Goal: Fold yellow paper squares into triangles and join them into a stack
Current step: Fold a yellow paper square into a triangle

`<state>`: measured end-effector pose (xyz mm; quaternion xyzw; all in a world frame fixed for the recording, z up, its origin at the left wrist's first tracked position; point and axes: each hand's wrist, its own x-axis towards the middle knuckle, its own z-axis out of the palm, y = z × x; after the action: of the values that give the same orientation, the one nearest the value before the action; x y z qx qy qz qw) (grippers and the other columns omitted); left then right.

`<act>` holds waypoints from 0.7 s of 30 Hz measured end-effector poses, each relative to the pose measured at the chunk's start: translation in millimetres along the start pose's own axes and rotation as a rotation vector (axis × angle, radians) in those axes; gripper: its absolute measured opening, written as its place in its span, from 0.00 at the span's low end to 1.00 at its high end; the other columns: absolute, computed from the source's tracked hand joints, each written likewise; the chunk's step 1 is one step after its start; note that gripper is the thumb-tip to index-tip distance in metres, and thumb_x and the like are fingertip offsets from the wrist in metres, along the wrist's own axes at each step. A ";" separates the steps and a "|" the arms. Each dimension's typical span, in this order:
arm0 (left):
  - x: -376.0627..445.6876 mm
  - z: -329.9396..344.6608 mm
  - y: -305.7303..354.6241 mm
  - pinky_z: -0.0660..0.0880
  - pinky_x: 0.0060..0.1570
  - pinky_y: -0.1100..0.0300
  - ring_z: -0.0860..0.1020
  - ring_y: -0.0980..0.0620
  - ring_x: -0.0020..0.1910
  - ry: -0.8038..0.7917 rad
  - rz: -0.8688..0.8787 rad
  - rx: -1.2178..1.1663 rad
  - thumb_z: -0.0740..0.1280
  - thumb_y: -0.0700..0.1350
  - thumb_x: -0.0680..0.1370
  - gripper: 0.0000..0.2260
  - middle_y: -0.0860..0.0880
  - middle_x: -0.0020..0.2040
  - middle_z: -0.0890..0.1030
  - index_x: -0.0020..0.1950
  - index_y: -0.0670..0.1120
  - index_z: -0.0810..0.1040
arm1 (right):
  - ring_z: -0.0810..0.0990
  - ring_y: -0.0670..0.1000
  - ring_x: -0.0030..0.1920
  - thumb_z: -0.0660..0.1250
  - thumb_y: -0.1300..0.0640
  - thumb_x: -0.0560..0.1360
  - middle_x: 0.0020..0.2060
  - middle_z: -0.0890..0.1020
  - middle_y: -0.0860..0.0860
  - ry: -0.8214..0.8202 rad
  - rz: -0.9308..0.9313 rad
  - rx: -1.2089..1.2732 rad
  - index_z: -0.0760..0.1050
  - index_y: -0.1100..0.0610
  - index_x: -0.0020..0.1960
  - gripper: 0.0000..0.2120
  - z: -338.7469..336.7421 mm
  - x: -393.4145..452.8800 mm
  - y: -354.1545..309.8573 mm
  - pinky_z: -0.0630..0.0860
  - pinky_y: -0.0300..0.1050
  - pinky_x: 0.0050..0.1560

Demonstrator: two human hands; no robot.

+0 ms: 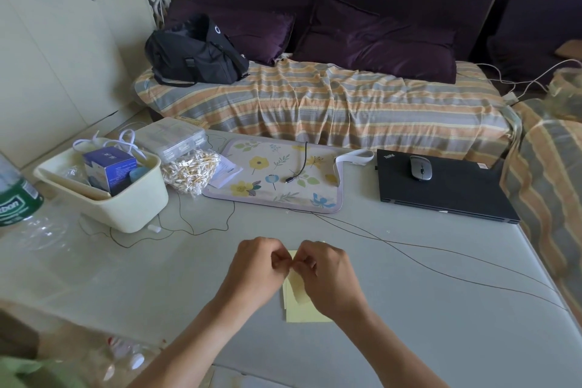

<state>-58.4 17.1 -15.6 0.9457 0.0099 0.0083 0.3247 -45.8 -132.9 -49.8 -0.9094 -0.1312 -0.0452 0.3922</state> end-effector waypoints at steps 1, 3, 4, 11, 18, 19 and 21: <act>-0.1 0.1 -0.2 0.75 0.39 0.68 0.81 0.60 0.38 0.010 -0.001 -0.026 0.73 0.42 0.75 0.04 0.56 0.37 0.85 0.42 0.49 0.87 | 0.73 0.46 0.34 0.70 0.65 0.72 0.30 0.75 0.40 0.015 0.002 0.013 0.78 0.55 0.39 0.06 -0.2 0.9 -0.1 0.73 0.44 0.38; 0.4 0.2 -2.0 0.71 0.36 0.72 0.80 0.62 0.36 0.024 -0.014 -0.064 0.74 0.40 0.74 0.05 0.57 0.35 0.85 0.41 0.49 0.86 | 0.74 0.46 0.34 0.70 0.64 0.72 0.29 0.75 0.40 0.007 0.025 0.039 0.79 0.54 0.39 0.07 -0.3 1.7 -2.6 0.74 0.43 0.39; 0.9 -0.1 -3.0 0.70 0.36 0.73 0.79 0.63 0.35 0.034 -0.021 -0.067 0.75 0.39 0.74 0.06 0.57 0.35 0.84 0.40 0.48 0.86 | 0.75 0.46 0.34 0.71 0.63 0.73 0.30 0.76 0.41 -0.013 0.051 0.057 0.80 0.54 0.39 0.06 -0.7 1.7 -3.7 0.74 0.42 0.39; 5.7 -14.1 -6.4 0.68 0.33 0.75 0.76 0.66 0.32 0.107 -0.083 -0.012 0.70 0.32 0.74 0.11 0.58 0.31 0.80 0.39 0.47 0.86 | 0.74 0.41 0.32 0.68 0.65 0.74 0.31 0.79 0.45 -0.038 0.174 0.099 0.80 0.59 0.39 0.06 -12.4 6.8 2.4 0.69 0.34 0.33; 4.0 -12.5 -4.9 0.70 0.33 0.73 0.79 0.64 0.33 0.148 -0.111 -0.135 0.76 0.40 0.73 0.06 0.58 0.30 0.82 0.39 0.49 0.86 | 0.73 0.43 0.32 0.66 0.68 0.73 0.29 0.77 0.45 -0.016 0.125 0.059 0.78 0.58 0.38 0.08 -8.9 6.6 2.5 0.67 0.34 0.33; 3.6 -14.3 -3.8 0.70 0.34 0.73 0.79 0.65 0.34 0.174 -0.127 -0.186 0.77 0.40 0.73 0.05 0.58 0.30 0.82 0.38 0.49 0.86 | 0.73 0.44 0.31 0.67 0.66 0.74 0.30 0.77 0.46 -0.021 0.144 0.069 0.78 0.57 0.39 0.07 -10.9 7.5 2.5 0.68 0.35 0.33; 3.2 -17.1 -3.1 0.70 0.33 0.74 0.79 0.67 0.33 0.217 -0.152 -0.248 0.79 0.40 0.71 0.07 0.59 0.29 0.82 0.36 0.49 0.86 | 0.71 0.45 0.30 0.68 0.63 0.75 0.30 0.77 0.48 -0.044 0.179 0.083 0.79 0.55 0.40 0.06 -13.2 7.5 0.8 0.68 0.36 0.33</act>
<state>-55.6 30.1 -4.1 0.8885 0.1150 0.0870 0.4356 -38.1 -141.5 -39.8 -0.9013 -0.0598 0.0152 0.4288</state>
